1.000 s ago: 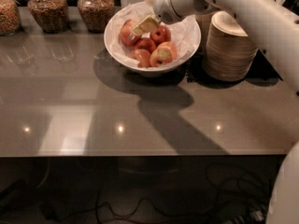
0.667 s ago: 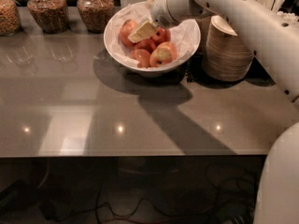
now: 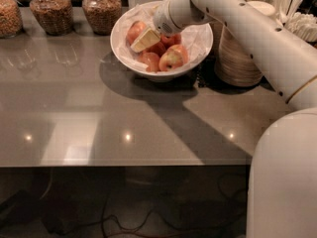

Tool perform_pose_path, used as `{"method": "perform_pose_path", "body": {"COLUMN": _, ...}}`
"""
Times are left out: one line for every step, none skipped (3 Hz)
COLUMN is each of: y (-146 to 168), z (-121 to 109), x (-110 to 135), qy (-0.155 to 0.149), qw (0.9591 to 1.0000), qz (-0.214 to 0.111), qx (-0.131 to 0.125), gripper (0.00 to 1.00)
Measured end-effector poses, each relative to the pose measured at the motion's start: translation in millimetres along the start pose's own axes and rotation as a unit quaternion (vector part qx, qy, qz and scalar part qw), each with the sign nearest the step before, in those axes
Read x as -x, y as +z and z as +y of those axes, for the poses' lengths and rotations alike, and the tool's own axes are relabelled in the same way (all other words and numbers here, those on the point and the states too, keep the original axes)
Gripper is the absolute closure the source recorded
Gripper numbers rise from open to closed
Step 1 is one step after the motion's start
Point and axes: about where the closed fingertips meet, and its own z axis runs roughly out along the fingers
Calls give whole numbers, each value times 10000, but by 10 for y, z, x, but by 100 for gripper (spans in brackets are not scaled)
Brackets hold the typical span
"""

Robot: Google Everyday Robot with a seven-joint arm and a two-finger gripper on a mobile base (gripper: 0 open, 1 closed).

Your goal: Pick apple from white bowl

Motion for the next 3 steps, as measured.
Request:
{"method": "perform_pose_path", "body": {"y": 71, "z": -11, "x": -16, "qy": 27, "qw": 10000, "qz": 26, "qx": 41, "gripper": 24}}
{"method": "perform_pose_path", "body": {"y": 127, "z": -14, "x": -58, "qy": 75, "qw": 9999, "qz": 72, "qx": 79, "gripper": 27}}
{"method": "perform_pose_path", "body": {"y": 194, "z": -5, "x": -122, "qy": 137, "qw": 9997, "qz": 131, "qx": 134, "gripper": 28}}
